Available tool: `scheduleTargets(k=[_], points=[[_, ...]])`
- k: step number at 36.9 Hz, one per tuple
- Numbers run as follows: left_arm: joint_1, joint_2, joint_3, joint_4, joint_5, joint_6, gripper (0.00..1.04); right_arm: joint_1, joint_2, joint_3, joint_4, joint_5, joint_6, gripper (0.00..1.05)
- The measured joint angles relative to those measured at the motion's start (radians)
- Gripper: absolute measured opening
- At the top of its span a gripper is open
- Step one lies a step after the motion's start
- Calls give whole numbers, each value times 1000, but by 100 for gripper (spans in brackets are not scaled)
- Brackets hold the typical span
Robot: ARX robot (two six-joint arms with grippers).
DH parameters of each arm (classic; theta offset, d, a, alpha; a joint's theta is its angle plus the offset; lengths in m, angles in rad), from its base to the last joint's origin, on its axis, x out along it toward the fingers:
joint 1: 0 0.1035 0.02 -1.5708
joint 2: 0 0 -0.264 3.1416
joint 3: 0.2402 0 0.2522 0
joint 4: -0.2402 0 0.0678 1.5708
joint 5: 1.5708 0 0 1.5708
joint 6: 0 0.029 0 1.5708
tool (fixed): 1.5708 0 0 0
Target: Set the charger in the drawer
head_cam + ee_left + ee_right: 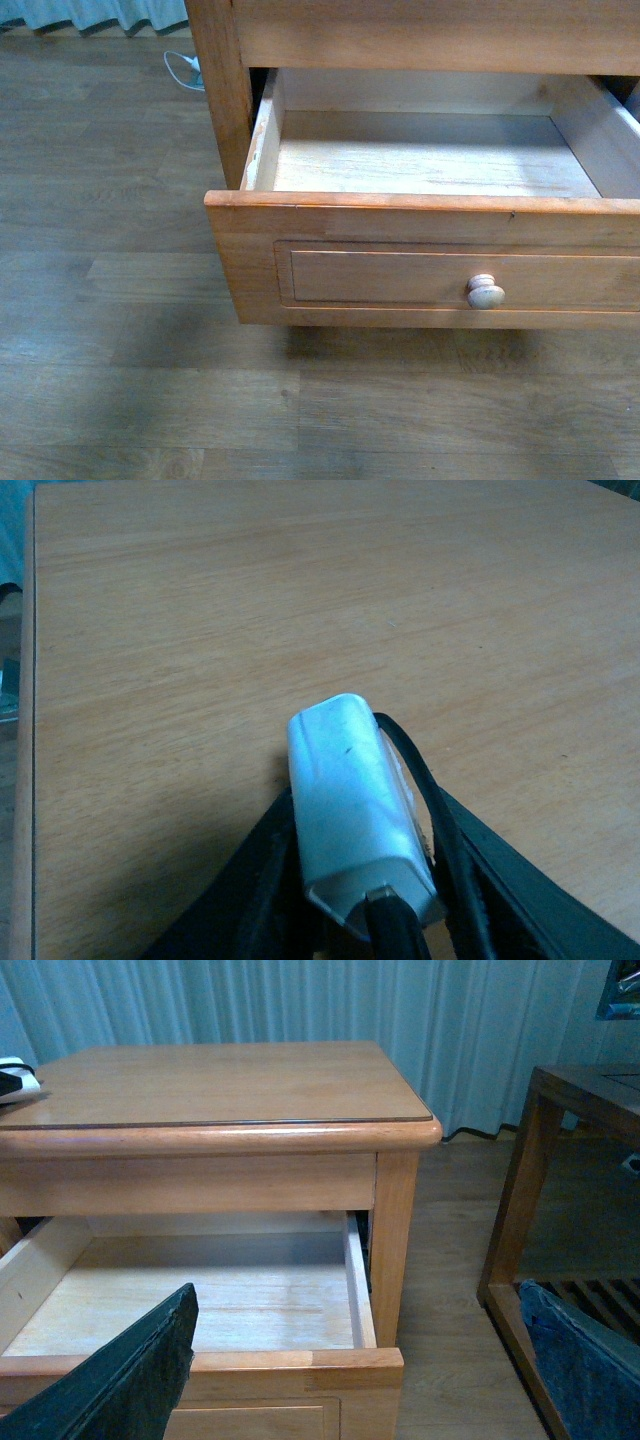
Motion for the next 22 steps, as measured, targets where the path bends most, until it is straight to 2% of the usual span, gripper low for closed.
scheduleTargets(k=[6, 22], points=[[-3, -24, -21, 5, 8, -3, 26, 0, 0, 0, 0, 0, 0, 96], [-68, -288, -293, 35, 122, 0, 25, 0, 0, 0, 0, 0, 0, 96]])
